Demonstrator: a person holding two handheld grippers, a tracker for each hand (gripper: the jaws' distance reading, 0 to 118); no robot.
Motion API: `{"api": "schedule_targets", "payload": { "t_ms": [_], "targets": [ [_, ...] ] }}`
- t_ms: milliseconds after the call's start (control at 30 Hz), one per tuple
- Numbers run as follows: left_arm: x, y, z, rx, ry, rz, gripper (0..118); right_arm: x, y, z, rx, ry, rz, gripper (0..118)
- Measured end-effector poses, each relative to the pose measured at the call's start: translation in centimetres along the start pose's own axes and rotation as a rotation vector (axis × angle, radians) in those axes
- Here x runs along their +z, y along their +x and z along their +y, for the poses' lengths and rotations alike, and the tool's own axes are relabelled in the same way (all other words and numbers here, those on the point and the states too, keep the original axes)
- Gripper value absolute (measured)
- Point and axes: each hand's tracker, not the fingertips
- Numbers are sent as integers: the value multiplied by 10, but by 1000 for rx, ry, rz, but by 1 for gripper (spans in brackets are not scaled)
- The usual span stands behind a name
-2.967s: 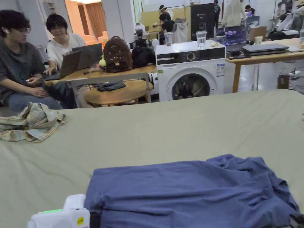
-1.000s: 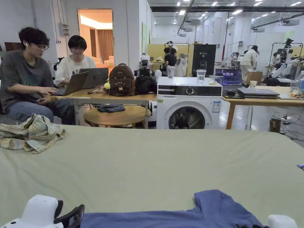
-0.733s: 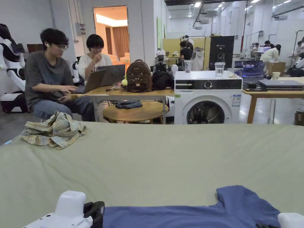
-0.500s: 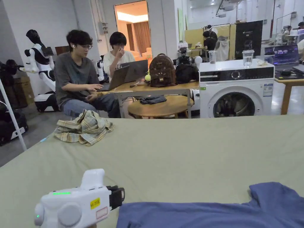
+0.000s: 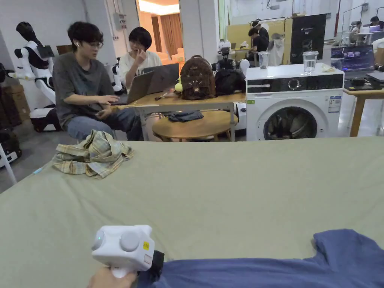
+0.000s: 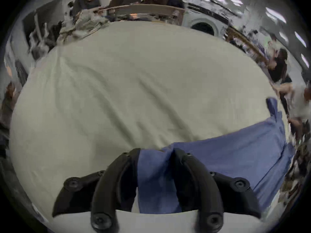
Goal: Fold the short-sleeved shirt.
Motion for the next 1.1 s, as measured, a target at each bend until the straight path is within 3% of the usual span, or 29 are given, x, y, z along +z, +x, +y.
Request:
{"api": "schedule_targets", "payload": {
  "t_ms": [100, 133, 167, 200, 233, 267, 300, 367, 433, 467, 500, 533, 567, 633, 667, 700, 800, 900, 1000, 1100],
  "targets": [
    [-4, 15, 5, -61, -17, 40, 4, -25, 5, 28, -4, -24, -16, 0],
    [-7, 19, 5, -65, -23, 41, 2, -34, 5, 40, 7, -29, -19, 0],
    [-12, 23, 4, -67, -29, 53, 2, -47, 4, 56, 23, -42, -13, 8],
    [-16, 26, 4, -66, -48, 76, 1, -65, 6, 72, 49, -90, -7, 36],
    [-18, 27, 4, -64, -58, 80, 1, -81, 8, 84, 56, -104, -10, 56],
    [-17, 26, 7, -56, -63, 81, 1, -104, 12, 99, 65, -119, -14, 66],
    [-15, 26, 10, -48, -76, 78, 1, -125, 16, 114, 77, -170, -29, 66],
    [-16, 18, 17, -63, -68, 95, 1, -174, 27, 134, 55, -361, -64, 66],
    [-18, 17, 17, -30, -72, 88, 1, -211, 36, 138, 74, -426, -124, 65],
    [-14, 20, 14, -30, -71, 87, 1, -228, 42, 138, 82, -456, -168, 59],
    [-14, 22, 11, -25, -86, 74, 1, -242, 48, 135, 52, -501, -191, 28],
    [-13, 22, 10, -28, -83, 75, 1, -251, 51, 131, 30, -531, -195, 18],
    [-13, 23, 9, -29, -77, 76, 1, -255, 53, 124, 8, -583, -149, 18],
    [-16, 20, 8, -20, -86, 61, 1, -250, 46, 119, 36, -526, -172, 18],
    [-15, 19, 8, -14, -78, 59, 1, -244, 41, 121, 56, -505, -166, 13],
    [-15, 19, 7, -1, -76, 56, 1, -242, 40, 121, 98, -499, -130, 0],
    [-10, 20, -1, -12, -26, 63, 1, -223, 35, 119, 122, -439, -158, 0],
    [25, 26, -16, -211, 111, 70, 0, -169, 39, 124, 98, -321, -73, 0],
    [91, 21, -42, -174, 263, -43, 0, -100, 47, 114, 84, -221, -17, 0],
    [137, 19, -85, -149, 332, -115, 0, -39, 49, 78, 57, -167, -30, 0]
  ]
}}
